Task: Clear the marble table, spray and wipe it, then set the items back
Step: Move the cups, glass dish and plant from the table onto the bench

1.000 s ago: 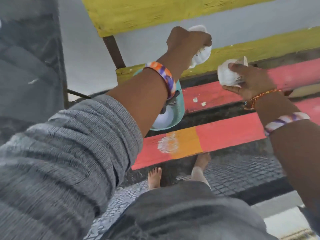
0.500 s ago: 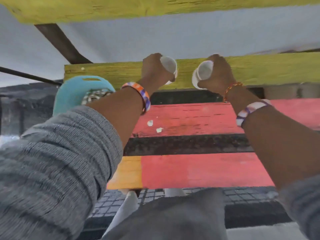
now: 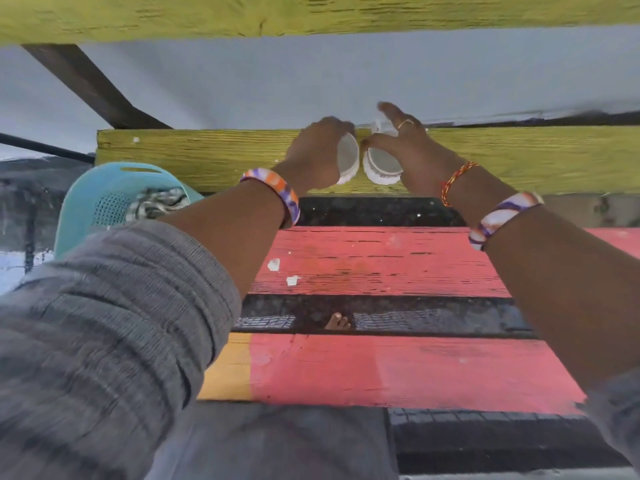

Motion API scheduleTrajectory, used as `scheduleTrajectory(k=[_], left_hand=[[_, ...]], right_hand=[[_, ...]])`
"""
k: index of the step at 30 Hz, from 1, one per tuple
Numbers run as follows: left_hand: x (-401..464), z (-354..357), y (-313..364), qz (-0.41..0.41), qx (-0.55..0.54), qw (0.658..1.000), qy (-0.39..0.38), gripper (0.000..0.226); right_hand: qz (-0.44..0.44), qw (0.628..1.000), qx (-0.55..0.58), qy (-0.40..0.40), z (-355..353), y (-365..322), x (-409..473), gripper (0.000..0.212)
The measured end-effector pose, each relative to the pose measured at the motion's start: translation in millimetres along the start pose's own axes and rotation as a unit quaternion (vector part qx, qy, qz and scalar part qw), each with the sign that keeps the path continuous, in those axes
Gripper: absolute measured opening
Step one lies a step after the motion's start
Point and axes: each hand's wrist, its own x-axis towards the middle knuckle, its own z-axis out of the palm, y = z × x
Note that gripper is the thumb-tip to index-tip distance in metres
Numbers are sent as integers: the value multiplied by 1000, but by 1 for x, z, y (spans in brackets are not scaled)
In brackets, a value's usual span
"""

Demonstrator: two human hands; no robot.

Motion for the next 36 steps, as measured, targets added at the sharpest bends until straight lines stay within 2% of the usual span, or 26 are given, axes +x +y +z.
scheduleTrajectory(k=[3,6,9,11,13,15,16,20,22,24,29,32,36], left_hand=[[3,-4,2,88,143,984,-54,66],[0,-6,-8,101,183,976,-52,85],[-11,-2,-6,3,102,994,-44,110],[-14,4,4,-71,24,996,-41,118],[-11,11,8,-103,-32,994,-9,102],[-7,14,8,-87,-32,996,14,79],[-7,14,7,-68,-27,997,11,75],[-14,10,1,-38,28,998,-28,94],[-22,3,2,-54,53,997,-9,92],[-32,-9,3,-56,39,997,28,81],[-71,-52,-2,19,7,997,74,52],[-107,-86,-20,37,-7,994,106,46],[-175,-141,-57,57,36,988,142,39]], right_hand=[[29,999,38,-12,2,-5,-3,71],[53,995,74,25,10,-10,-6,68],[99,983,123,89,14,-17,-7,71],[125,975,144,110,17,-19,-5,73],[144,971,149,118,19,-21,-4,72],[155,970,145,121,21,-20,-3,72],[159,970,141,118,22,-20,-3,73],[185,972,114,88,19,-27,-7,85],[208,969,98,95,15,-36,-11,86],[222,965,81,118,9,-49,-16,79],[186,961,40,200,-16,-103,-28,51],[156,958,34,239,-34,-159,-31,37],[130,954,13,270,-54,-259,-35,29]])
